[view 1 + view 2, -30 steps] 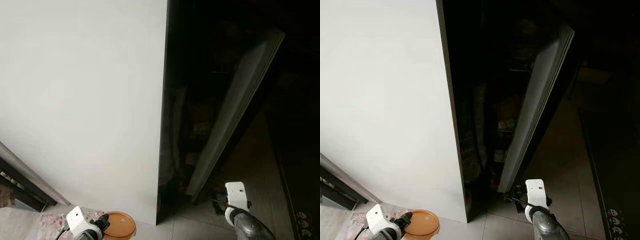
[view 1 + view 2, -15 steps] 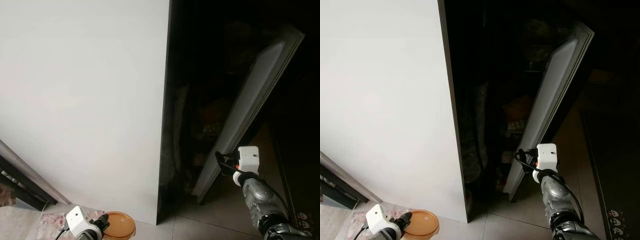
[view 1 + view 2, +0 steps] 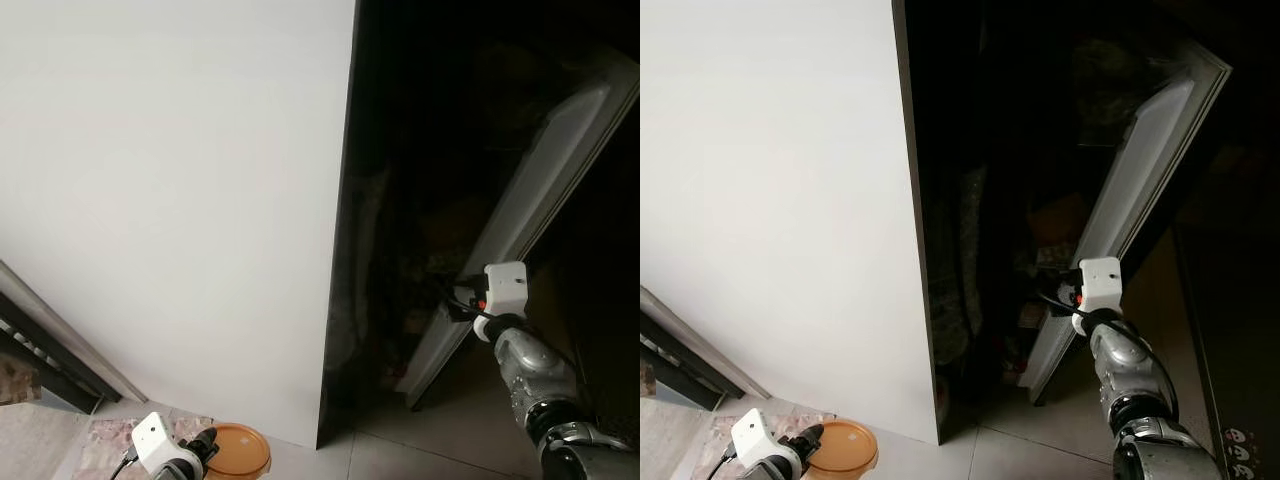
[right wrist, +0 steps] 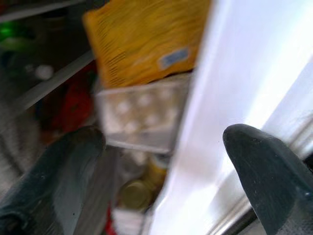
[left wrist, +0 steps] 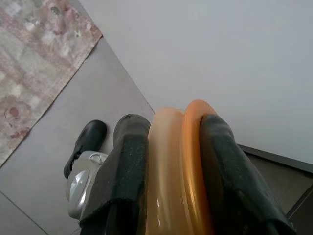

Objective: Restocking fridge

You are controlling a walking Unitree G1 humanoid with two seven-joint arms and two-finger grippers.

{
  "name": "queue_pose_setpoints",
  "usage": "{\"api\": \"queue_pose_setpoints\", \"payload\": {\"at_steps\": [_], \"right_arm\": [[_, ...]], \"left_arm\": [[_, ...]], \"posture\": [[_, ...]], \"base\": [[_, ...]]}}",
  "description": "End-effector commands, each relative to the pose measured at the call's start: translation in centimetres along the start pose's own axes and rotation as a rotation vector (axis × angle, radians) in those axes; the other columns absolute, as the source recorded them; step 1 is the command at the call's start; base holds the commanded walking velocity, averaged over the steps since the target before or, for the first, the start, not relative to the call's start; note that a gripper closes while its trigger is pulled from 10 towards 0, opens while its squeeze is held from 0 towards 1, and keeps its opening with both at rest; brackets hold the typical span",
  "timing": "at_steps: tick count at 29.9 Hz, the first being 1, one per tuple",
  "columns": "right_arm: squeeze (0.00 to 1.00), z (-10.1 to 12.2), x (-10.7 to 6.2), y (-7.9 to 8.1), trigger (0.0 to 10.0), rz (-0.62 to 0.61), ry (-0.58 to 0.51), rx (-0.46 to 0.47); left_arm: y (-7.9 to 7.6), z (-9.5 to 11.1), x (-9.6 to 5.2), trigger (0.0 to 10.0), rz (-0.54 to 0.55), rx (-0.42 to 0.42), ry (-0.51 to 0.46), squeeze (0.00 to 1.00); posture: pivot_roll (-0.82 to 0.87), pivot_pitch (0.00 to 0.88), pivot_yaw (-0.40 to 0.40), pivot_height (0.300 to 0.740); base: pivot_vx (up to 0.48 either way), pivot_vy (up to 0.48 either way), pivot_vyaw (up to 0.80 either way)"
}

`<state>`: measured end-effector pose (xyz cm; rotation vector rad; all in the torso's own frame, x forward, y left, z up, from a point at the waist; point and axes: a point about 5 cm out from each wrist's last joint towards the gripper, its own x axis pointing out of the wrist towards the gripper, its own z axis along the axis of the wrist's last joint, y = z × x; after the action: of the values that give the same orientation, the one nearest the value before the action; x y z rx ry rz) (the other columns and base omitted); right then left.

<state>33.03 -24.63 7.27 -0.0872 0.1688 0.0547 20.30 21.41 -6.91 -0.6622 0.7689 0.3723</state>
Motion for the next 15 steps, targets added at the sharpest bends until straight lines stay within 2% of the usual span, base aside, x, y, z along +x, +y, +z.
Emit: {"api": "queue_pose_setpoints", "payload": {"at_steps": [1, 9, 15], "right_arm": [[0.0, 0.7, 0.0, -1.0, 10.0, -0.051, -0.022, -0.003], [0.0, 0.5, -1.0, -3.5, 10.0, -0.157, -0.015, -0.003], [0.0, -0.7, -2.6, -5.8, 10.0, -0.278, 0.013, 0.003]], "left_arm": [[0.5, -0.3, -0.1, 10.0, 0.016, 0.027, 0.012, 0.0], [0.6, -0.5, -0.2, 10.0, 0.019, 0.029, 0.017, 0.0], [0.7, -0.5, -0.2, 10.0, 0.023, 0.03, 0.017, 0.0]], "posture": [[-0.03, 0.04, 0.006, 0.74], [-0.03, 0.042, 0.005, 0.74], [-0.03, 0.042, 0.006, 0.74]], "base": [[0.0, 0.0, 0.0], [0.0, 0.0, 0.0], [0.0, 0.0, 0.0]]}}
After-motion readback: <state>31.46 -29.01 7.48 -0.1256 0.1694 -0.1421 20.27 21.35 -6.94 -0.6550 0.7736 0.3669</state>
